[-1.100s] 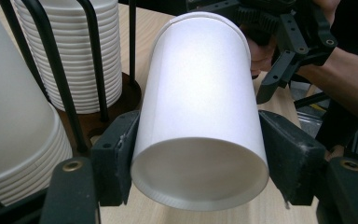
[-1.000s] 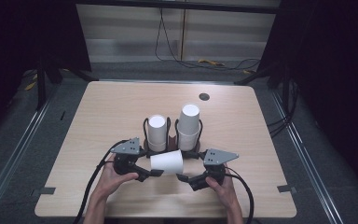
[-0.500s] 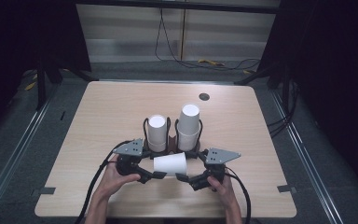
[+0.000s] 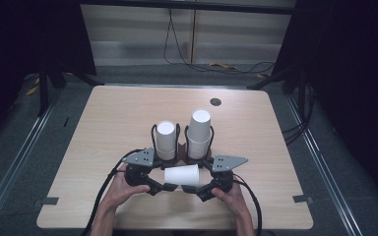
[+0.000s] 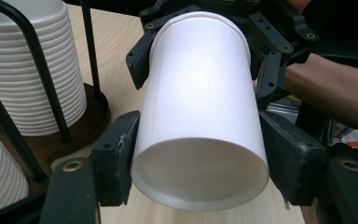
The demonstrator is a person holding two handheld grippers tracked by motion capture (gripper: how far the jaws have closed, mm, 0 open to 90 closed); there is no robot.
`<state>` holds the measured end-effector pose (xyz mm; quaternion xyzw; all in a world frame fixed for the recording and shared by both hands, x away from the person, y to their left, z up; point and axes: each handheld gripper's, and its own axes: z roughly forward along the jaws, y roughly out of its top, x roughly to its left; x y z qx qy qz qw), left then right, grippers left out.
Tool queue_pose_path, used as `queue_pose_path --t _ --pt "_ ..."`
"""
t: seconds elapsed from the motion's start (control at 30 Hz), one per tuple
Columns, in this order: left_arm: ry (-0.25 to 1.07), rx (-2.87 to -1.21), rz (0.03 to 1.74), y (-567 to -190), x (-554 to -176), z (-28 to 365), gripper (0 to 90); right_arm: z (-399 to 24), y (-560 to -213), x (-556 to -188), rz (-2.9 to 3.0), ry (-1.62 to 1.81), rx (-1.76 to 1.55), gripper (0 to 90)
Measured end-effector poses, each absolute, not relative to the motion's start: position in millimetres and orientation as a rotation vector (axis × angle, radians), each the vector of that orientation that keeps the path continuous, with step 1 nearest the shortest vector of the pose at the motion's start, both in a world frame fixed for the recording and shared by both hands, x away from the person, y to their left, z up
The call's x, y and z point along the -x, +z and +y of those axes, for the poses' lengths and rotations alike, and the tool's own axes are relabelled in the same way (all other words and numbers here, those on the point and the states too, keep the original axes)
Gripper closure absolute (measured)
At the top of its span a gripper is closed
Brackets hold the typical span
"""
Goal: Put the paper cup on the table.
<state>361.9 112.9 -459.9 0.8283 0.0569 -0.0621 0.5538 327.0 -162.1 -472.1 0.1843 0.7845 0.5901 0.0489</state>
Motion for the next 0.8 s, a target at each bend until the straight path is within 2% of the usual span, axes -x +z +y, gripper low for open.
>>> queue_pose_path --t 0.23,0.33,0.5,0.73,0.8 --pt "-0.156 -1.932 0.138 -463.6 -362.3 113.6 32.9 -164.5 -470.2 -328.1 2.425 1.799 -0.554 17.7" --pt "-0.144 -1.933 0.16 -465.2 -363.2 113.6 28.3 -165.0 -469.9 -327.7 2.426 1.8 -0.547 20.3" --pt "-0.131 -1.921 0.17 -465.1 -364.2 114.6 25.7 -164.4 -470.0 -327.2 2.423 1.81 -0.561 21.6" --pt "-0.102 -1.907 0.224 -468.2 -363.0 118.6 15.5 -168.5 -468.1 -326.7 2.413 1.783 -0.594 21.7" --pt "-0.068 -1.892 0.238 -470.1 -361.6 120.5 15.7 -170.2 -467.0 -326.4 2.411 1.768 -0.613 21.7"
